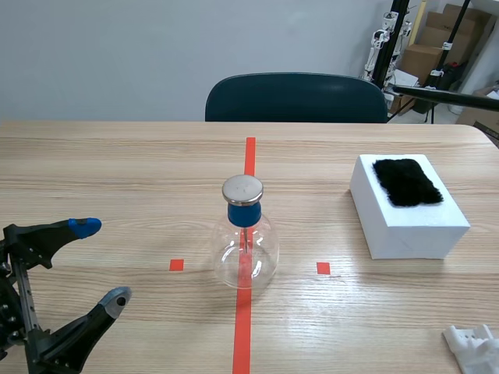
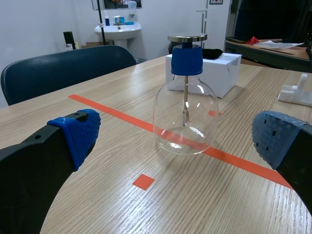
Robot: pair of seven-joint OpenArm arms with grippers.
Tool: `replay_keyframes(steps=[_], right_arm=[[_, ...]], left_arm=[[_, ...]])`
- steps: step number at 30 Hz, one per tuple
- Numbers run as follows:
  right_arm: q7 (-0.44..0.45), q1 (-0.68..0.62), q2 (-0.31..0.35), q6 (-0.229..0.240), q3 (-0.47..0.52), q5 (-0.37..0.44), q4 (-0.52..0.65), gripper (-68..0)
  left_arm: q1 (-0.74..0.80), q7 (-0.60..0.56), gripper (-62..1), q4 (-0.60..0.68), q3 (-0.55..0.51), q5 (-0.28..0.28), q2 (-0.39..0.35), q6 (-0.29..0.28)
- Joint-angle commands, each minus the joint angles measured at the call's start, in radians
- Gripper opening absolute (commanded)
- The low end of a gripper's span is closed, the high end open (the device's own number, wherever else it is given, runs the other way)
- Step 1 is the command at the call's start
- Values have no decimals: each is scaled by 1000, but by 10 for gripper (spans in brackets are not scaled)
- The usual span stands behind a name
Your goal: Do the electroscope experiment. rub the rod on the fur
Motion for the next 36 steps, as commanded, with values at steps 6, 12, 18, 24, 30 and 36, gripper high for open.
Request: replay_keyframes(steps=[6,12,18,24,30,36], right_arm=[[127,-112,-132,-100,49,-18,89,-671],[211,-198,-218,-149,58,-19,98,-671],[360,-291,-287,-149,100,-6,98,-671],[462,-337,-329,-164,120,22,98,-671],[470,-336,-328,-164,120,22,98,-671],[477,-336,-328,-164,120,22,98,-671]], left_arm=[[-3,-15,14,11,-3,-9,-6,-1],[-3,-15,14,11,-3,-9,-6,-1],[-3,-15,14,11,-3,-9,-6,-1],[-3,-15,14,11,-3,-9,-6,-1],[-3,-15,14,11,-3,-9,-6,-1],[-3,-15,14,11,-3,-9,-6,-1]])
